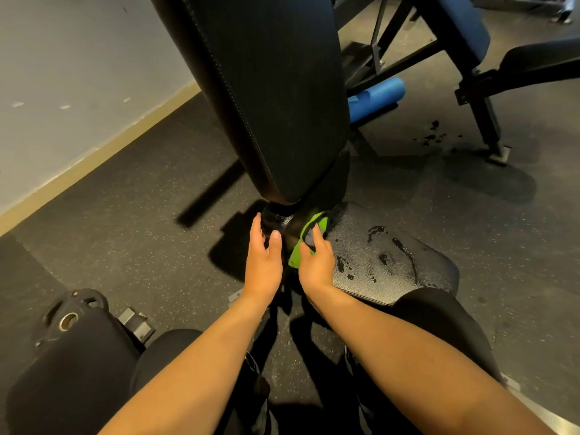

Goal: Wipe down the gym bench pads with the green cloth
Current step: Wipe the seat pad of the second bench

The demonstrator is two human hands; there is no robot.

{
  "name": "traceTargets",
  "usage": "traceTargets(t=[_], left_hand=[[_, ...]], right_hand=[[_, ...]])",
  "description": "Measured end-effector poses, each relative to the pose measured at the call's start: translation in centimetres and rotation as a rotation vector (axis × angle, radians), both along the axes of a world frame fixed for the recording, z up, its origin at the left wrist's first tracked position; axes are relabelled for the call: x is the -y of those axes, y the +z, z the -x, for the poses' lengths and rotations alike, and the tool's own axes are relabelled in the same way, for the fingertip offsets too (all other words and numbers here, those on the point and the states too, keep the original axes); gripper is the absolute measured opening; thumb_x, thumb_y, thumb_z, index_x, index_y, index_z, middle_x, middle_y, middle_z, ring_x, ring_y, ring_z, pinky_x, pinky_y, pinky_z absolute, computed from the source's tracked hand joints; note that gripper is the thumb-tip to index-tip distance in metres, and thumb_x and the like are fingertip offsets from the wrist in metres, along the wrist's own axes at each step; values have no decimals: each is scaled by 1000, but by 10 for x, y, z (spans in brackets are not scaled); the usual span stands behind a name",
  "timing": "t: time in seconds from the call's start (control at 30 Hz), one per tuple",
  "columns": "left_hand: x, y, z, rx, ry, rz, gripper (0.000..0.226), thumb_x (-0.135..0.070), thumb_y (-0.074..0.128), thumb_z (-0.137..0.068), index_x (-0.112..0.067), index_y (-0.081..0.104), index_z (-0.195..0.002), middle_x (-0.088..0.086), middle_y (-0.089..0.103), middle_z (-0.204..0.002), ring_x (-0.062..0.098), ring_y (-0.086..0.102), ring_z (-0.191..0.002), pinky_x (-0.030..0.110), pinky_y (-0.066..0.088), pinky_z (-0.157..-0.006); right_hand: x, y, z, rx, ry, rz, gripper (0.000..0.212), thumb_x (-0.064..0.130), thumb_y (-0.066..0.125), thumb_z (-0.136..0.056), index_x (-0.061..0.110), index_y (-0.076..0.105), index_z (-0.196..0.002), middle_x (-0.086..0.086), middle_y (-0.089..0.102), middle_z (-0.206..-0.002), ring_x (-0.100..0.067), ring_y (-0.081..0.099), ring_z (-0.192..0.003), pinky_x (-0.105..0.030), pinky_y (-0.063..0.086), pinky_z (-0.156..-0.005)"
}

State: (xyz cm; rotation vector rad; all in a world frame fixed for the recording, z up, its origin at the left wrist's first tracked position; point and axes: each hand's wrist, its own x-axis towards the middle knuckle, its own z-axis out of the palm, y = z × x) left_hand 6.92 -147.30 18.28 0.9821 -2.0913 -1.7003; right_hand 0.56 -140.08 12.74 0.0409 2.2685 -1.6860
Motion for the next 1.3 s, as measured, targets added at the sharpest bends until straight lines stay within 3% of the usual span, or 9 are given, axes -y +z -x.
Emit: traceTargets(t=[0.2, 0.33, 0.5, 0.57, 0.7, 0.93, 1.03, 1.13, 1.3], left_hand=[[0, -1, 1, -1, 7, -5, 59, -39, 39, -106, -35, 13, -159, -1, 24, -164, 14, 24, -150, 28, 28, -113], [2, 4, -1, 15, 9, -38, 60, -43, 44, -104, -38, 17, -157, 0, 28, -163, 13, 29, -148, 31, 30, -113], [6, 9, -6, -13, 32, -87, 60, -36, 54, -102, -34, 27, -155, -4, 33, -160, 8, 33, -145, 29, 31, -112], [7, 11, -7, -34, 33, -114, 55, -34, 50, -104, -33, 30, -155, -7, 34, -159, 7, 33, -144, 26, 31, -112], [10, 13, -6, -34, 57, -133, 45, -33, 38, -108, -33, 36, -153, -10, 37, -156, -3, 33, -133, 21, 29, -102], [11, 1, -9, 41, 24, -68, 47, -42, 35, -107, -43, 26, -154, -20, 45, -135, -4, 48, -118, 19, 39, -94], [10, -12, -7, 98, 5, -65, 52, -41, 38, -106, -48, 18, -154, -3, 47, -151, 14, 51, -131, 40, 44, -109], [3, -22, -8, 166, -49, -80, 60, -37, 40, -106, -43, 9, -157, -7, 40, -155, 11, 50, -130, 36, 42, -109], [1, -32, -7, 199, -47, -13, 60, -36, 37, -106, -37, 9, -159, 1, 53, -143, 19, 56, -122, 38, 46, -102]], right_hand=[[3, -11, 10, 301, 20, -54, 54, 18, 46, -103, 18, 30, -156, -7, 40, -154, -27, 40, -140, -33, 32, -112], [6, 16, 0, 137, 5, -55, 50, 22, 49, -100, 18, 40, -149, -10, 50, -142, -26, 52, -127, -35, 43, -106], [-8, 55, -18, -135, 174, 80, 72, 12, 55, -96, 23, 21, -158, 8, 31, -133, 11, 36, -112, 2, 27, -91], [-11, 64, -25, -216, 226, 101, 76, 14, 59, -95, 25, 18, -158, 9, 33, -130, 18, 38, -109, 1, 31, -93], [-4, 67, -31, -313, 250, 60, 74, 23, 60, -99, 24, 16, -158, 4, 34, -144, -2, 37, -135, -19, 35, -111], [12, 38, -39, -236, 115, 81, 64, 18, 51, -102, 19, 16, -157, 5, 33, -127, 4, 40, -109, 6, 30, -84], [11, 19, -41, -231, 118, 48, 64, 19, 49, -102, 19, 15, -156, 4, 32, -129, 3, 38, -111, -3, 33, -90], [9, -1, -42, -148, 131, -26, 66, 21, 49, -103, 22, 11, -157, -3, 34, -138, -15, 45, -121, -26, 41, -93], [10, -17, -38, -90, 144, -72, 72, 24, 51, -103, 26, 5, -158, -4, 30, -150, -21, 44, -129, -34, 43, -98]])
